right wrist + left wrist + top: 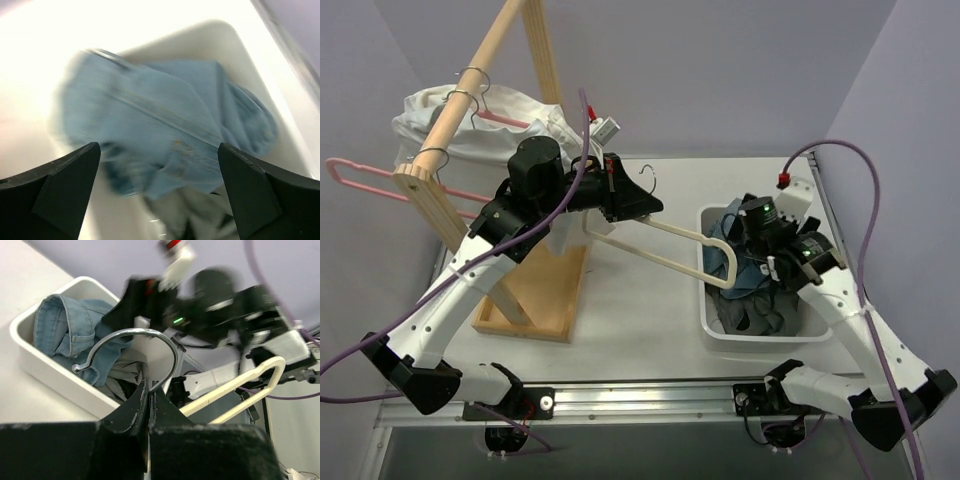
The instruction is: Remove the skirt from the hanger
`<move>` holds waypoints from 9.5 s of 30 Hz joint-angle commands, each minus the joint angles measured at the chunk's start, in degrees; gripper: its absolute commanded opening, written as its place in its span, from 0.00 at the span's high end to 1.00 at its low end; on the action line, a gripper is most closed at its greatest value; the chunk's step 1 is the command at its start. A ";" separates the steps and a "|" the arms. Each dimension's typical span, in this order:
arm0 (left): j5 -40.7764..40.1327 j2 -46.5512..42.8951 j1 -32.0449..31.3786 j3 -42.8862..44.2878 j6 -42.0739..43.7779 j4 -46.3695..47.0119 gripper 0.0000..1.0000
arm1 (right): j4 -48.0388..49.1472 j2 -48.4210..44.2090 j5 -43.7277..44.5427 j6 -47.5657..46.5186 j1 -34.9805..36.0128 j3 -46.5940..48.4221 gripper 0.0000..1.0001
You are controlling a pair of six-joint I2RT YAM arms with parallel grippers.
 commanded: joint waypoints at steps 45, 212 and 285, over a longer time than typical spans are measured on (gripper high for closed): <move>7.52 -18.64 -0.17 -4.94 -0.97 2.58 0.06 | 6.76 -12.27 -59.86 -17.29 -0.18 19.35 1.00; 8.23 -45.48 -0.34 -39.05 6.07 -6.48 0.06 | 51.22 54.36 -62.32 -27.14 22.84 66.99 1.00; -14.35 -6.19 -1.13 9.64 9.94 -5.25 0.18 | 35.95 -14.99 -46.25 -23.19 17.92 5.21 1.00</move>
